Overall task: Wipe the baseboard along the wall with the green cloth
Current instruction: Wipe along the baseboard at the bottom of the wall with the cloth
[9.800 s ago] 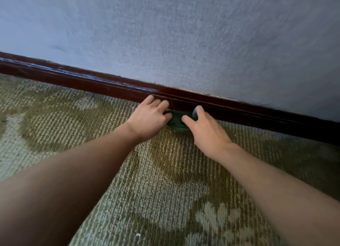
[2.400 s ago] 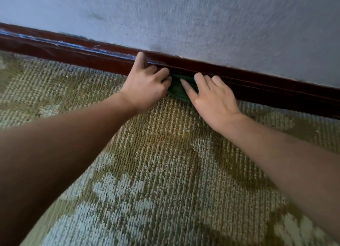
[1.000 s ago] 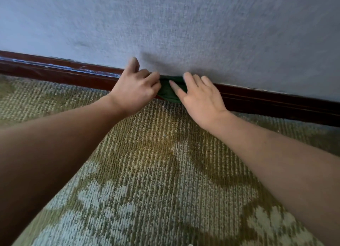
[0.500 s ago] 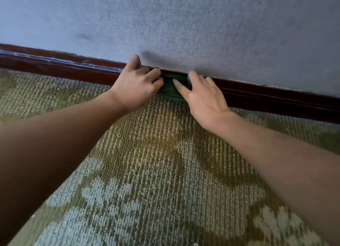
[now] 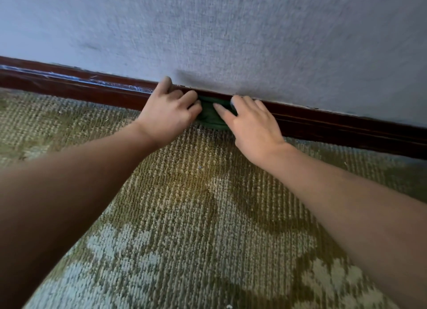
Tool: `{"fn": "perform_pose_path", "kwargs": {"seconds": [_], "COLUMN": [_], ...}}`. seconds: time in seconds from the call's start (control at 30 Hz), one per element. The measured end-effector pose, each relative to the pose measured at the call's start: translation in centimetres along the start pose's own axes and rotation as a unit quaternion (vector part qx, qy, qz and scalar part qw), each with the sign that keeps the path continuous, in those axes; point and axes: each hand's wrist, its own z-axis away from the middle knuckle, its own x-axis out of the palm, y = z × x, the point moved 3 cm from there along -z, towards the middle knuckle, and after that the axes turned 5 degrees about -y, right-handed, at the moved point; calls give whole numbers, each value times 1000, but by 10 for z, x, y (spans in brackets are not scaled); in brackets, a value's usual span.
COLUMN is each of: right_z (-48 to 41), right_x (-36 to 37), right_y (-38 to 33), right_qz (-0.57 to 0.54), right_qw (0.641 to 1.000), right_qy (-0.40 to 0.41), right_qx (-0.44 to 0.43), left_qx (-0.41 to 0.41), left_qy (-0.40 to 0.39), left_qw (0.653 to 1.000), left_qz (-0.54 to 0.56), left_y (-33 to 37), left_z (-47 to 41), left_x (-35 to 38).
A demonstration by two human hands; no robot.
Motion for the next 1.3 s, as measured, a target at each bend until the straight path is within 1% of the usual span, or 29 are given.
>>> {"fn": "perform_pose_path", "kwargs": {"seconds": [0.27, 0.33, 0.43, 0.47, 0.53, 0.57, 0.6, 0.67, 0.73, 0.77, 0.8, 0.93, 1.0, 1.07, 1.17, 1.27, 1.3], "right_z": [-2, -6, -17, -21, -31, -35, -38, -38, -29, -24, -19, -9, -7, -6, -3, -4, -4], "right_x": [4, 4, 2, 4, 5, 6, 7, 5, -2, -4, -5, -5, -6, -8, -15, -19, -19], "right_y": [-3, -7, -21, -26, -34, -38, -41, -42, -38, -36, -35, -38, -35, -33, -30, -32, -34], "right_qz": [5, -13, -87, -133, -262, -300, -301, -230, -139, -94, -78, -141, -146, -97, 4, 11, 5], "right_qw": [1000, 1000, 996, 991, 961, 949, 949, 972, 990, 994, 993, 982, 978, 979, 971, 959, 955], "right_qy": [6, 13, 21, 23, 30, 29, 24, 12, 25, 39, 50, 50, 61, 86, 151, 219, 229], "right_qx": [-2, 1, 7, 19, 80, 97, 92, 43, -8, -43, -68, -117, -137, -159, -183, -181, -190], "left_qx": [42, 43, 29, 17, -13, -27, -43, -68, -72, -64, -54, -36, -34, -28, -7, 7, 6], "left_qy": [11, 13, -4, -17, -50, -67, -81, -103, -113, -113, -113, -98, -93, -94, -83, -78, -78], "left_qw": [999, 999, 999, 1000, 999, 997, 996, 992, 991, 991, 992, 994, 994, 995, 996, 997, 997], "left_qz": [-33, -26, -17, -15, -14, -14, -13, -6, -2, -6, -12, -28, -35, -36, -16, 1, 6], "left_y": [-5, -10, -23, -28, -35, -36, -37, -36, -30, -27, -23, -14, -13, -12, -12, -12, -12], "left_z": [1, 5, 15, 19, 24, 24, 24, 25, 27, 29, 31, 30, 30, 30, 30, 30, 30], "left_x": [-3, -3, -1, -1, -2, -4, -6, -10, -14, -17, -20, -35, -41, -48, -58, -60, -61]}}
